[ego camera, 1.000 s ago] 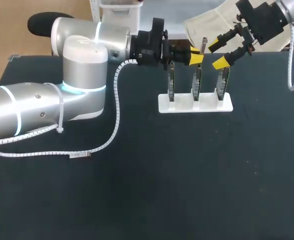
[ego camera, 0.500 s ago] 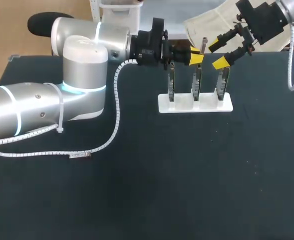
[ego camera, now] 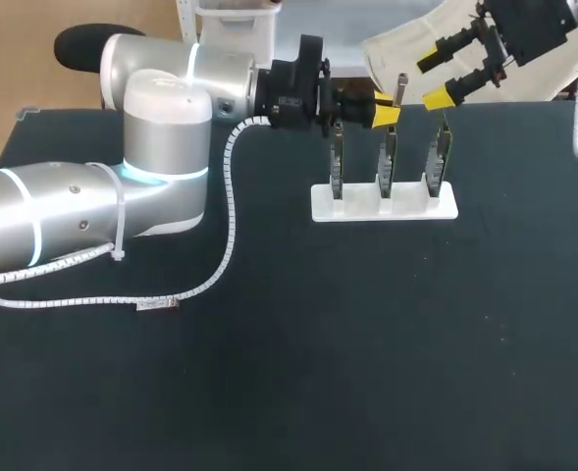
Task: Pick up the optical module with the left hand, and insert it into the network port with the right hand.
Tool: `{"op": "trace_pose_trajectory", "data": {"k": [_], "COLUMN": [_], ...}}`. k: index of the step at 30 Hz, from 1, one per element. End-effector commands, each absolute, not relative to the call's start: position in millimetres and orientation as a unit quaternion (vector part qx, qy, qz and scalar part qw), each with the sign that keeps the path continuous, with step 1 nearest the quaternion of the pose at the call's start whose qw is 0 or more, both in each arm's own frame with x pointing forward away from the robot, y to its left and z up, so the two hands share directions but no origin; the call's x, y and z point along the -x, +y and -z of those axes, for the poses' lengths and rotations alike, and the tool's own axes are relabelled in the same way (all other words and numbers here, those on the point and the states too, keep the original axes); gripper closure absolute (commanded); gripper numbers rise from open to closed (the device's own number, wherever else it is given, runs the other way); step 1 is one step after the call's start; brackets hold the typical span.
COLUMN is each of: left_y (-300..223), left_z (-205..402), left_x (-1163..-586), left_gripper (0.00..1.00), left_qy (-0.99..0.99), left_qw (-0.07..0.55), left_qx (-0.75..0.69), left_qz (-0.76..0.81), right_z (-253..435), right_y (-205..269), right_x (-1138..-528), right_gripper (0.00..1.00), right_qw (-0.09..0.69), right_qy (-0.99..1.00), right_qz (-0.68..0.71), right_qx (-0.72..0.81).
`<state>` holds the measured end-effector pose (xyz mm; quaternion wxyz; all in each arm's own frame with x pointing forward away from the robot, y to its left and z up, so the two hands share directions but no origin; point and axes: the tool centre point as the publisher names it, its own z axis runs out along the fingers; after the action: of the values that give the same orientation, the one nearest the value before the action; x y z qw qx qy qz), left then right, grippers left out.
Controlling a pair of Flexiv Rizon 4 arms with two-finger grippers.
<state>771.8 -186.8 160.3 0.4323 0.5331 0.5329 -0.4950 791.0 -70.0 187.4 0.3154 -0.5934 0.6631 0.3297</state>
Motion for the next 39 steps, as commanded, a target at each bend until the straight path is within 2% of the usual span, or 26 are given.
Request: {"op": "trace_pose_trajectory", "data": {"k": [1, 39], "left_y": [-186, -186], "left_z": [-160, -160], "left_x": [-771, -771], "left_gripper": [1.00, 1.00], "left_qy": [0.533, 0.533], "left_qw": [0.434, 0.434], "left_qx": [-0.533, -0.533], "left_qz": [0.494, 0.494], "right_z": [-191, -202], "right_y": [-64, -37], "right_x": [-790, -770], "right_gripper": [0.00, 0.00], "right_qw": [0.321, 0.317], "right_qy": [0.661, 0.634], "right_qz": [-0.331, -0.367], "right_qx": [0.592, 0.603]}}
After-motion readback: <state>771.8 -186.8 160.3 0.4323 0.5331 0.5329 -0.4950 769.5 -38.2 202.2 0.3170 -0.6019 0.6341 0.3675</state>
